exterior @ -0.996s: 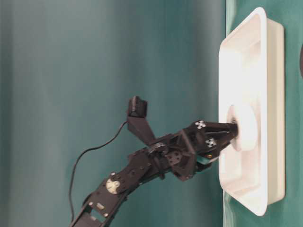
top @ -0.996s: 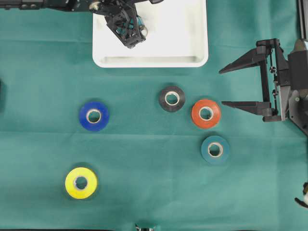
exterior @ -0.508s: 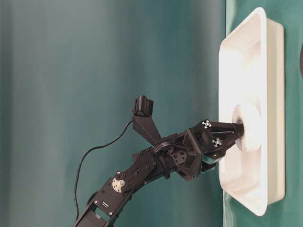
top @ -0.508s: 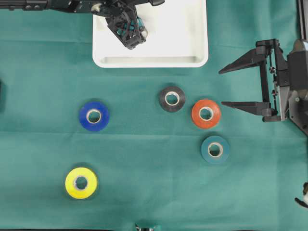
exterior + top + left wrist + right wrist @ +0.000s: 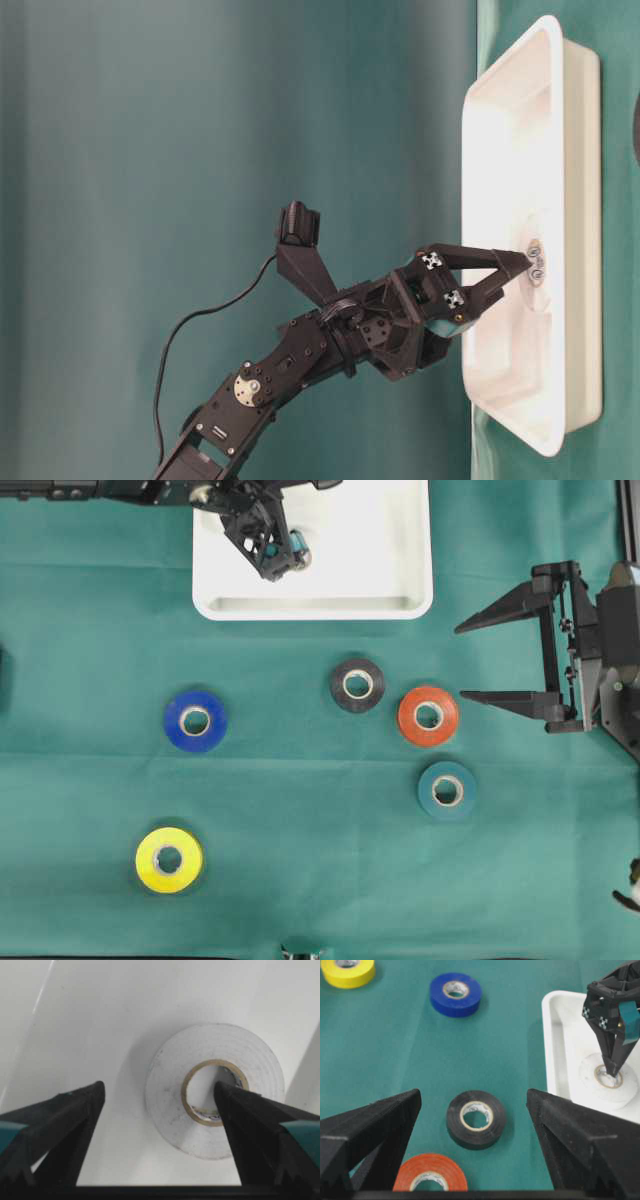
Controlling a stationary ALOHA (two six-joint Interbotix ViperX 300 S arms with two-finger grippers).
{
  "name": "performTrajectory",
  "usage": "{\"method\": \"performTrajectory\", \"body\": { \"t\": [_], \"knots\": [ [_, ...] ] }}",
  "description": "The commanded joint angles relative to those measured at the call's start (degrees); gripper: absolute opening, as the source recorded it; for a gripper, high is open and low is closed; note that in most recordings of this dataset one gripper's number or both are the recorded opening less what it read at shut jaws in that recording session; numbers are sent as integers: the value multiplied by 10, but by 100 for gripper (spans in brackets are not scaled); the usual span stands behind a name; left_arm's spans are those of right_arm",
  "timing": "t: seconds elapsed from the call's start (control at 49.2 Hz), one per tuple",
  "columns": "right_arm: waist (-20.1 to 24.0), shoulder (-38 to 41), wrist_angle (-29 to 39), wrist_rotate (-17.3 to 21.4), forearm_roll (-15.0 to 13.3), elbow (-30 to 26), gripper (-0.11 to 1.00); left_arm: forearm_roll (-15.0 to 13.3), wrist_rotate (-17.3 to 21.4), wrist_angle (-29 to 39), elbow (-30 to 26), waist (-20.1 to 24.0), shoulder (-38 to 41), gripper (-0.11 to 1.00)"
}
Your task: Pick up the tape from a random location and place it into the white case.
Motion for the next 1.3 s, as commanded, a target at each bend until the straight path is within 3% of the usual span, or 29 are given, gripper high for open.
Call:
{"method": "performTrajectory", "body": {
  "t": [0.0, 0.305, 0.65, 1.036, 1.28],
  "knots": [
    [1, 1, -4, 0, 0, -16, 92, -1, 0, -2, -11, 1, -19, 97],
    [1, 1, -3, 0, 0, -17, 92, -2, 0, 20, -14, 1, -35, 98],
    [1, 1, -2, 0, 0, -17, 92, -1, -1, 74, -36, -11, -120, 98],
    [1, 1, -3, 1, 0, -18, 92, -1, 0, 197, -129, -39, -167, 98],
    [1, 1, -3, 1, 0, -18, 92, 0, 1, 209, -145, -52, -184, 98]
  ]
}}
